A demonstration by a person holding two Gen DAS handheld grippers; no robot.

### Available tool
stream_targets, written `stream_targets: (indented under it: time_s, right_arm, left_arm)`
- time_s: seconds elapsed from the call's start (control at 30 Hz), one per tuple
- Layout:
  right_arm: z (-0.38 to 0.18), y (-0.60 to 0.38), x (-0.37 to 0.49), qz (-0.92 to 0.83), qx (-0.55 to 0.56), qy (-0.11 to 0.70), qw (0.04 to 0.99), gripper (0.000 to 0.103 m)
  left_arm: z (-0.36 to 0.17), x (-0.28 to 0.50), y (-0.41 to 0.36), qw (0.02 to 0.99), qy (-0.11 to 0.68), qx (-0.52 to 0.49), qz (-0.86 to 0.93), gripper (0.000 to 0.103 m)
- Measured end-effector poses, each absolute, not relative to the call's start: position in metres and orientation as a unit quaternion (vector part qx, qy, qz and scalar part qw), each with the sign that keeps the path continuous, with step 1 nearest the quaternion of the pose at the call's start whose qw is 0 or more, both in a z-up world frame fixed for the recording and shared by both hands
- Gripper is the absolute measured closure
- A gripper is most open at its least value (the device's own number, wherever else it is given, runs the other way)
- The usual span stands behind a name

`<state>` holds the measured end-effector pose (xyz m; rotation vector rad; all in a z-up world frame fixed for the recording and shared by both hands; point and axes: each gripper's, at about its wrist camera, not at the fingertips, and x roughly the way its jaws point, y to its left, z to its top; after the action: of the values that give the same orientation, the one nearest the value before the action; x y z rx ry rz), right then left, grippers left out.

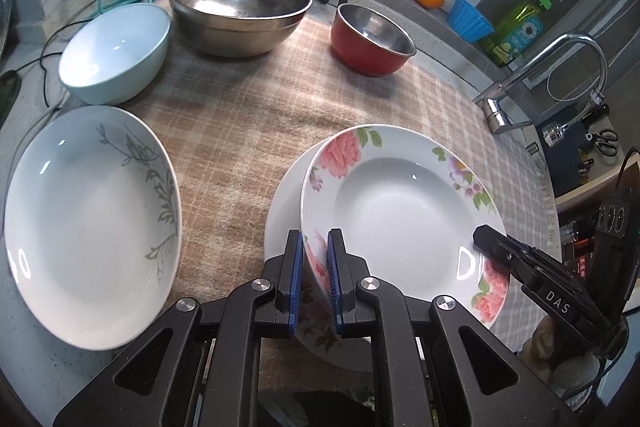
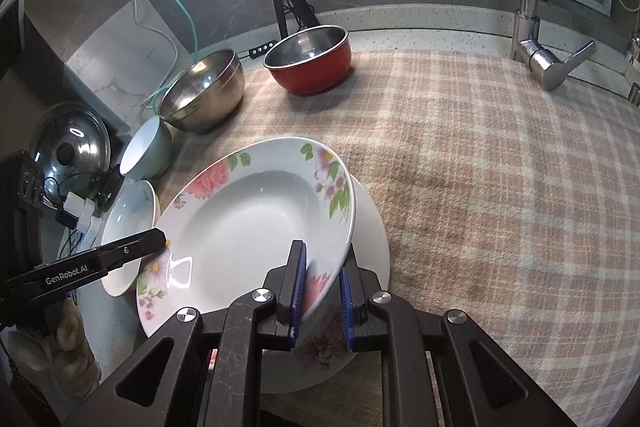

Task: Organize plates and bowls
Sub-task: 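Carry the rose-pattern plate with both tools onto the small-pink-flower plate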

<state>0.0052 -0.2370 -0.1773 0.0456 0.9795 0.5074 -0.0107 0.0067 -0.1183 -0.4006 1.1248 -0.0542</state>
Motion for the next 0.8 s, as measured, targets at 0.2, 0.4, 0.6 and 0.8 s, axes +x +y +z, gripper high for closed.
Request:
stream_targets:
  time_s: [0.2,0.4,0.6,0.8]
  right_arm:
    - [-0.183,-0.234,0.003,0.240,0.016,0.467,0.851,0.089]
    - [-0.190,-0.232,0.002,0.239,0.011,0.473,0.848,0.089]
    - [-0.194,-0.229,0.002,0.236,-0.002,0.476,0.847,0.088]
    - [-0.204,-0.228,0.006,0.228,-0.016,0.495,0.838,0.086]
  left_arm:
    - [-0.125,-0.012,0.009,0.824,0.534,-0.189,-0.023,0.092]
    - [-0.132,-0.014,0.010,0.820,0.541,-0.187,-0.021,0.092]
    - [-0.136,-0.014,0.010,0.819,0.544,-0.181,-0.021,0.092]
    - [-0.142,-0.015,0.007,0.817,0.549,-0.172,-0.022,0.093]
